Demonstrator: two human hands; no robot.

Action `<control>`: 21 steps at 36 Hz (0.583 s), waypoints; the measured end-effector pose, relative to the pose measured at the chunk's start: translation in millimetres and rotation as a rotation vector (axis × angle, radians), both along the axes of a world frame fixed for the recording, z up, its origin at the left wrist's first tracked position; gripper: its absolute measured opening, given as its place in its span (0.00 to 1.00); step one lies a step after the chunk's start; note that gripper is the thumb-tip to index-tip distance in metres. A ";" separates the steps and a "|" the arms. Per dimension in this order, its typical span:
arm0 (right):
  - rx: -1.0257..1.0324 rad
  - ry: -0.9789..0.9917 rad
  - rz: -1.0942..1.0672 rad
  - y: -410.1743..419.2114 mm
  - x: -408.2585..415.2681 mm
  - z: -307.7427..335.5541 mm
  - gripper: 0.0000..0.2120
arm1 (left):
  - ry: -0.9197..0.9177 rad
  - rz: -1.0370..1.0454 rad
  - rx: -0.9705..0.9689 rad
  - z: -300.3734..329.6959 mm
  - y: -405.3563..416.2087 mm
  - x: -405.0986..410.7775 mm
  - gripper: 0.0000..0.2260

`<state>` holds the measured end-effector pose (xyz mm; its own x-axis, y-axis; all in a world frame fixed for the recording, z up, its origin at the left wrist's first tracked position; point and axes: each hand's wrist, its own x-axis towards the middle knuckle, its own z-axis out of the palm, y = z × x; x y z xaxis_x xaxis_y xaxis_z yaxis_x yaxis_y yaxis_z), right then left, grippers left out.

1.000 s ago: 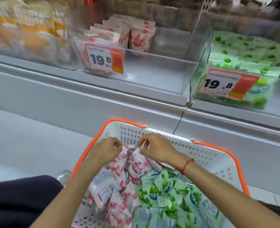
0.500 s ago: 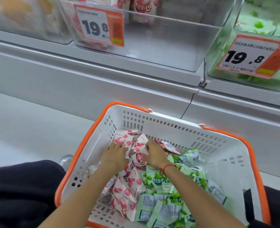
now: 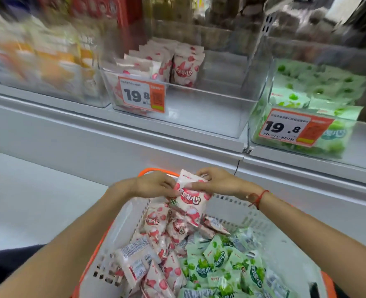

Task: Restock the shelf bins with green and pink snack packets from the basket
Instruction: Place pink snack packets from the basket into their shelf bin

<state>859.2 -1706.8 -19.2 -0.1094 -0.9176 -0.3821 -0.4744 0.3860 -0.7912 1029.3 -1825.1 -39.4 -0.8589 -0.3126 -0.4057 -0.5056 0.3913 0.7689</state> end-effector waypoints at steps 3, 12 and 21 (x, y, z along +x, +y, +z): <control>-0.071 -0.095 -0.110 0.1 2.0 40.0 0.18 | 0.134 0.056 -0.035 48.8 -8.1 7.2 0.07; -0.427 -0.253 -0.360 -2.7 26.5 134.2 0.10 | 0.652 0.360 -0.132 138.1 -16.5 12.9 0.07; -0.545 -0.125 -0.499 -71.9 -0.7 183.7 0.07 | 0.742 0.680 -0.559 159.4 -67.4 -21.1 0.09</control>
<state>858.5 -1778.7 164.4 -0.5474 -0.8334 0.0753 -0.2400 0.0702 -0.9682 1008.2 -1892.5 120.0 -0.4134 -0.7794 0.4709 -0.2381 0.5916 0.7702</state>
